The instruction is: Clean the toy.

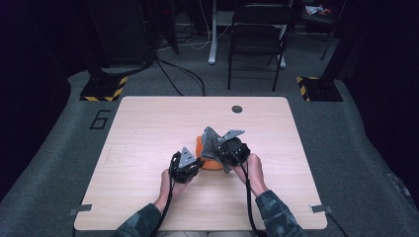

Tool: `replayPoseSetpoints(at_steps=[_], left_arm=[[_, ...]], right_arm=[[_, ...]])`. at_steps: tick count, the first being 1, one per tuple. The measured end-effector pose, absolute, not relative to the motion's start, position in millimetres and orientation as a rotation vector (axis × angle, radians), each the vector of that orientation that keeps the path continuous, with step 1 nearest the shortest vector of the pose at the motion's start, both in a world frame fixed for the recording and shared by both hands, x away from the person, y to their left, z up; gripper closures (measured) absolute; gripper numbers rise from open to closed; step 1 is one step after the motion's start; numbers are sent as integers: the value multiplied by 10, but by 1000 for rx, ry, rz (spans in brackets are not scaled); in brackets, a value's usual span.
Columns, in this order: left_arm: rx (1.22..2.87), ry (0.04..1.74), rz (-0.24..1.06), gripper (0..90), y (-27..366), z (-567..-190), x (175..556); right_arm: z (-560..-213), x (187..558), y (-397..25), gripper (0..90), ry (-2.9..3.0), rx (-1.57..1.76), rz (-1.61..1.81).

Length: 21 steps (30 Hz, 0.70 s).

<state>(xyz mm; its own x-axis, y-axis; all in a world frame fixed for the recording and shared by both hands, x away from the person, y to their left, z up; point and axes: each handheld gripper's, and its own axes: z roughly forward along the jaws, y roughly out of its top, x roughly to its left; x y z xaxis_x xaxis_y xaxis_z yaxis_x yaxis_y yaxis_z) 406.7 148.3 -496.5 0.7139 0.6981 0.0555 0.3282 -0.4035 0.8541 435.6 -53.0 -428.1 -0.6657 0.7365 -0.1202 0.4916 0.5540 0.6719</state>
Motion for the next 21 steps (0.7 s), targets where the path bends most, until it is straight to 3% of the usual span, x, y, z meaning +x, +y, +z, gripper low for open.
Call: replayPoseSetpoints(at_steps=[21], left_arm=[[2006,788,508,814,1485,-4971,4072]], right_arm=[[-4613,4623,-1005,674,2408,1282,729]])
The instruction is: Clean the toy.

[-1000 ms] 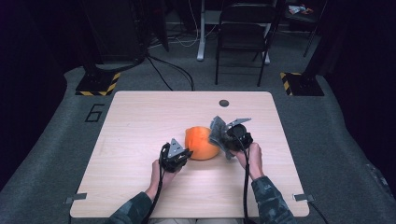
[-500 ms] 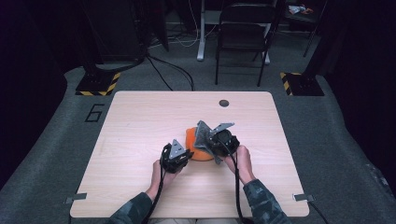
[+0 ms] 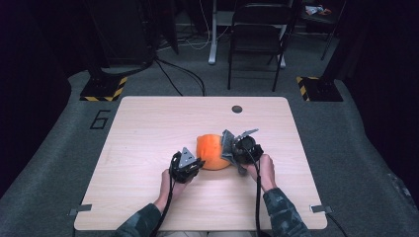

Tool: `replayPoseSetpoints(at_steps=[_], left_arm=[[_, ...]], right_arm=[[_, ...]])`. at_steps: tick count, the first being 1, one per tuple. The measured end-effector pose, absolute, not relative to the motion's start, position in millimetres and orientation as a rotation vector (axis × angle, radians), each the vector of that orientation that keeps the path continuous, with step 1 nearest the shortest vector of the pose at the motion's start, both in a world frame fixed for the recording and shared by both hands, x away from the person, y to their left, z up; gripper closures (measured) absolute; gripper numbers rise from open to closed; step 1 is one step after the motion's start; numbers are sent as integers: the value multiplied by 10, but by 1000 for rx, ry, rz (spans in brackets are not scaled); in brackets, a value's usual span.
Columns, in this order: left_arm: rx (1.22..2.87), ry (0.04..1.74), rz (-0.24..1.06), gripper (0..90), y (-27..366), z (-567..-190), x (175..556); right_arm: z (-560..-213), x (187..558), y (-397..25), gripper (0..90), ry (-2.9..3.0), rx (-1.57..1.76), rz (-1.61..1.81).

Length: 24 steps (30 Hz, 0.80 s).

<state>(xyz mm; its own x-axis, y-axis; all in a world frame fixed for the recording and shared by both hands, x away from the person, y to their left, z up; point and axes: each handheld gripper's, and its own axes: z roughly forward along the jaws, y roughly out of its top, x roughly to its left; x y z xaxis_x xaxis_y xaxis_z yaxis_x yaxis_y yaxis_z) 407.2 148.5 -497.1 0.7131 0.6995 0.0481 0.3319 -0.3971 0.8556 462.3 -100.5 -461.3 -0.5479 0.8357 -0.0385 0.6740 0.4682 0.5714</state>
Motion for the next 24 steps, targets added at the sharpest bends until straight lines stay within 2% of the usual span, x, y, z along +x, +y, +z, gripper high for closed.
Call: replayPoseSetpoints(at_steps=[10,13,20,21,24], left_arm=[[2004,793,504,811,1509,-4972,4084],[1998,798,501,810,1520,-4973,4090],[1992,802,501,806,1527,-4977,4099],[1994,802,501,806,1529,-4976,4099],[1989,806,504,803,1526,-4976,4095]], right_arm=[[-4912,4742,-1135,672,2424,1378,593],[-4853,4727,-1134,675,2409,1369,578],[-4409,4619,-1175,678,2335,1311,778],[-4301,4565,-1111,678,2352,1264,843],[-4274,4499,-930,679,2410,1199,838]])
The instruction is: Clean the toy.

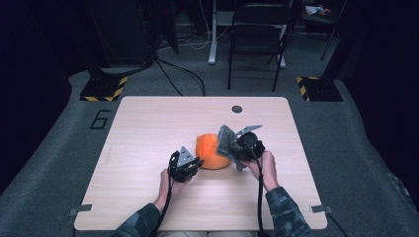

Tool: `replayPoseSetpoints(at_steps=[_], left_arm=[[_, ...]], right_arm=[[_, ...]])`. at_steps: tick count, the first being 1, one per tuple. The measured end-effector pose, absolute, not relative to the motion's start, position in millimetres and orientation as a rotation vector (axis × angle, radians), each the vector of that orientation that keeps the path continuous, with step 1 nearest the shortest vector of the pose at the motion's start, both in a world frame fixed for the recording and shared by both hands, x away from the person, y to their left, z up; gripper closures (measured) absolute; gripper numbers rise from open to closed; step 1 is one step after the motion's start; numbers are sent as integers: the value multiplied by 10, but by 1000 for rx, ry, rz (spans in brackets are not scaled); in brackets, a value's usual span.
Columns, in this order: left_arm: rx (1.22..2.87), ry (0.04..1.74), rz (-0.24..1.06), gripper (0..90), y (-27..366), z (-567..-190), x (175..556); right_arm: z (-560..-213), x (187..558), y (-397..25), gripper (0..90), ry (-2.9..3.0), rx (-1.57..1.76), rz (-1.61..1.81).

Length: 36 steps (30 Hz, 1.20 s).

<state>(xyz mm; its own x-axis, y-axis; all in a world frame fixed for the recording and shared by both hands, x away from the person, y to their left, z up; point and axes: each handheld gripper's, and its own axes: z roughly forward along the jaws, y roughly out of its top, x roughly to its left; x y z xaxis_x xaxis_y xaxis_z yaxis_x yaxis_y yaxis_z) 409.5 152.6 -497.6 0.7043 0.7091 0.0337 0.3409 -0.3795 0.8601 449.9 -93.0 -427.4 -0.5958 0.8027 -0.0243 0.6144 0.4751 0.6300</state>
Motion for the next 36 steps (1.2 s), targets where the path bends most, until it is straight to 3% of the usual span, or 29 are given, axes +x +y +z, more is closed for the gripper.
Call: replayPoseSetpoints(at_steps=[6,11,12,15,20,27,36], left_arm=[[1992,802,508,766,1542,-4967,4097],[1996,812,524,661,1554,-4937,4073],[2001,814,530,593,1551,-4934,4069],[2030,819,580,512,1515,-4931,4052],[2044,825,597,477,1468,-4978,4083],[2013,817,609,765,1434,-5037,4093],[1975,777,584,811,1463,-4890,4053]], right_arm=[[-4441,4514,-775,681,2425,1160,776],[-4480,4544,-811,682,2408,1192,800],[-4501,4553,-820,682,2400,1198,806],[-4511,4560,-823,682,2390,1208,811],[-4527,4569,-840,682,2389,1221,835],[-4531,4583,-866,681,2397,1210,856],[-4297,4547,-949,683,2341,1228,905]])
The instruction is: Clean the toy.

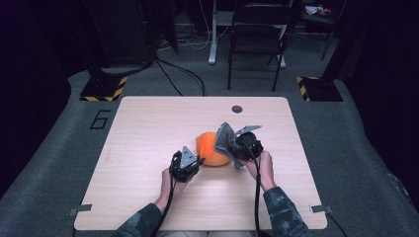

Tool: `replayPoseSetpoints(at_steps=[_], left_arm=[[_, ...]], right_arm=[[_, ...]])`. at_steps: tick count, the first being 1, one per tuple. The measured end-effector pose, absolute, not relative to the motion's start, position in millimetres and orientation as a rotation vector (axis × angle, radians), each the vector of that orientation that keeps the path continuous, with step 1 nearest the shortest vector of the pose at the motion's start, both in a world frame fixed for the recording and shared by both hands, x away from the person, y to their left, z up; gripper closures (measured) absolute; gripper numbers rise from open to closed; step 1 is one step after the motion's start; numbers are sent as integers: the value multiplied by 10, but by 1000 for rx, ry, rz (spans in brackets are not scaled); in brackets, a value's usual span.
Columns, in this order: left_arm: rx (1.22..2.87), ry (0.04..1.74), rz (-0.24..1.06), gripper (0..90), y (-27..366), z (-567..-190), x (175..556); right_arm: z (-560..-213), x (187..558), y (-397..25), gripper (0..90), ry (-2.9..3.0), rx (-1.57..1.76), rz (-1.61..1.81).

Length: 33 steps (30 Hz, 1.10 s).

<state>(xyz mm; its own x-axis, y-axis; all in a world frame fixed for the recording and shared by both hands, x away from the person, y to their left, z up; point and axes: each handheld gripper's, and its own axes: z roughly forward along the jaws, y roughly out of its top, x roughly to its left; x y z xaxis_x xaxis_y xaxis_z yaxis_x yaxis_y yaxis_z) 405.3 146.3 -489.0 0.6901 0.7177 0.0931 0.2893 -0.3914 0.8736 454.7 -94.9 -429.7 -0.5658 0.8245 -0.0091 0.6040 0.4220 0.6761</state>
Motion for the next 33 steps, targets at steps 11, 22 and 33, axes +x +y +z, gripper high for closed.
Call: replayPoseSetpoints(at_steps=[11,22,33], left_arm=[[1973,733,535,812,1420,-4750,3950],[1985,766,518,809,1479,-4832,4032],[1981,791,493,809,1522,-4863,4071]], right_arm=[[-4113,4315,-571,682,2372,1038,925],[-4339,4416,-667,678,2389,1093,856],[-4501,4524,-855,679,2408,1194,822]])
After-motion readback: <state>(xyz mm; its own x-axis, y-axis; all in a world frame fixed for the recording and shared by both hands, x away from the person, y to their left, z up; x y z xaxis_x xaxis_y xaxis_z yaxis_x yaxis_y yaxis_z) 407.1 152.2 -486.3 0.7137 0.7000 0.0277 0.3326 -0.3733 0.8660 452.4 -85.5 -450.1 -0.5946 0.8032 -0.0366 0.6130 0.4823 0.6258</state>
